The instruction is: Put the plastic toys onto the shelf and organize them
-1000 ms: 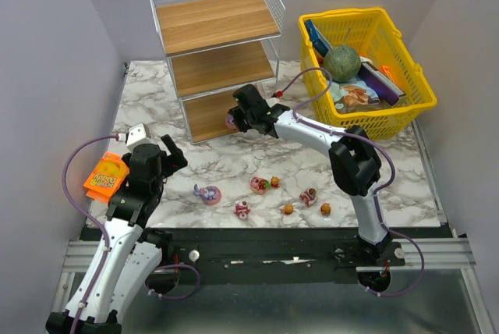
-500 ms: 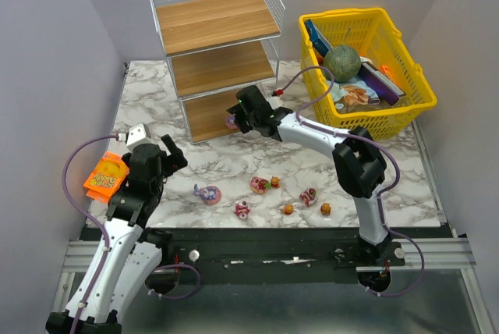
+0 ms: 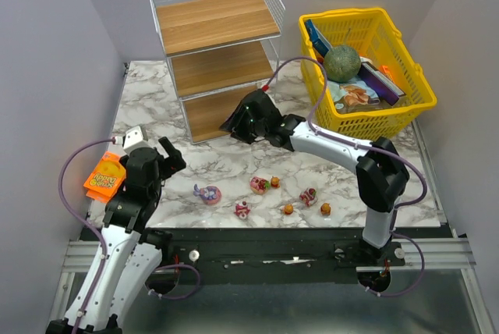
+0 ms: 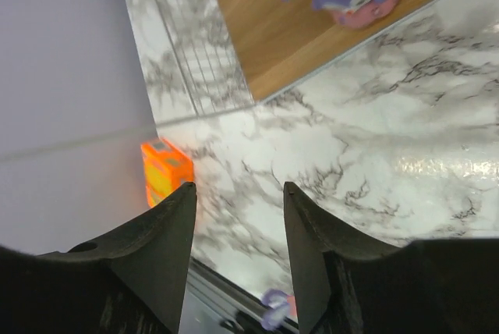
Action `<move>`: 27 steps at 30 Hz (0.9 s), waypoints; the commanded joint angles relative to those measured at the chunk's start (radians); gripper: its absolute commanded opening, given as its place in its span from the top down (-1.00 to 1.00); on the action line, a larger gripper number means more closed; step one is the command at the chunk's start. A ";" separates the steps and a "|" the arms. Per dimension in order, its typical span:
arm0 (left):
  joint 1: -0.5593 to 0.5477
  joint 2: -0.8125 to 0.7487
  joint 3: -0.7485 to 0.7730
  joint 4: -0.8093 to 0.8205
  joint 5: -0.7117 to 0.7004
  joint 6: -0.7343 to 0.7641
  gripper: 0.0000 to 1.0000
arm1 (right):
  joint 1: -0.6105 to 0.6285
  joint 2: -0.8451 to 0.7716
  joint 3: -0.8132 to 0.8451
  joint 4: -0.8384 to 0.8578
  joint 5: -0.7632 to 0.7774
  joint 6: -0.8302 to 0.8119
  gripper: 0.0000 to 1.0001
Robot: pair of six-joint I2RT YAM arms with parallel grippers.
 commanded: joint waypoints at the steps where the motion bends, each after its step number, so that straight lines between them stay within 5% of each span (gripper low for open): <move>1: -0.002 -0.040 0.041 -0.046 -0.030 -0.011 -0.98 | 0.062 -0.001 0.001 0.005 -0.206 -0.297 -0.13; 12: -0.005 -0.225 0.020 -0.050 -0.065 -0.018 -0.98 | 0.240 0.153 0.199 -0.194 -0.246 -0.429 -0.15; 27: -0.048 -0.270 0.008 -0.054 -0.093 -0.032 -0.98 | 0.285 0.182 0.106 -0.198 -0.256 -0.075 -0.08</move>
